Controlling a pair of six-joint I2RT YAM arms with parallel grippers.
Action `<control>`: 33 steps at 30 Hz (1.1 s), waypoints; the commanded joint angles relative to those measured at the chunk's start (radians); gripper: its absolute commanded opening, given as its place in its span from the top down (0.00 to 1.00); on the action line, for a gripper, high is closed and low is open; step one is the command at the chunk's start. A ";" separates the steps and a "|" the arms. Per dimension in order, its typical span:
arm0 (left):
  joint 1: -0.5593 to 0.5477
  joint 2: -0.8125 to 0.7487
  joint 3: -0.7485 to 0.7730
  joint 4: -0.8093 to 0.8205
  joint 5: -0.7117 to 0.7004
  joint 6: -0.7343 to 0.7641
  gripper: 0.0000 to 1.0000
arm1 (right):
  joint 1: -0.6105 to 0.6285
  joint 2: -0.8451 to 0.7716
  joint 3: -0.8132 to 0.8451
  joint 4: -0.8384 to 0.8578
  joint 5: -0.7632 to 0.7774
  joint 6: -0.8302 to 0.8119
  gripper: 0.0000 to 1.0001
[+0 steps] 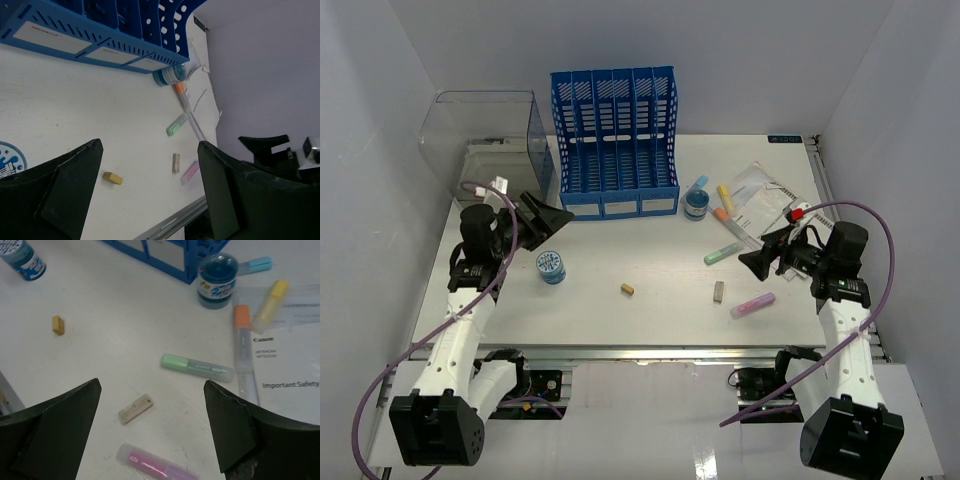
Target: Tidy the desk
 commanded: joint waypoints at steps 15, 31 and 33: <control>0.395 0.072 0.031 0.097 -0.110 -0.324 0.29 | 0.001 -0.012 -0.050 -0.053 -0.275 -0.181 0.06; 0.438 0.438 0.097 0.379 -0.037 -0.240 0.44 | 0.002 -0.033 -0.086 -0.029 -0.360 -0.254 0.08; 0.438 0.476 0.107 0.399 -0.031 -0.237 0.45 | 0.002 -0.027 -0.086 -0.030 -0.361 -0.254 0.08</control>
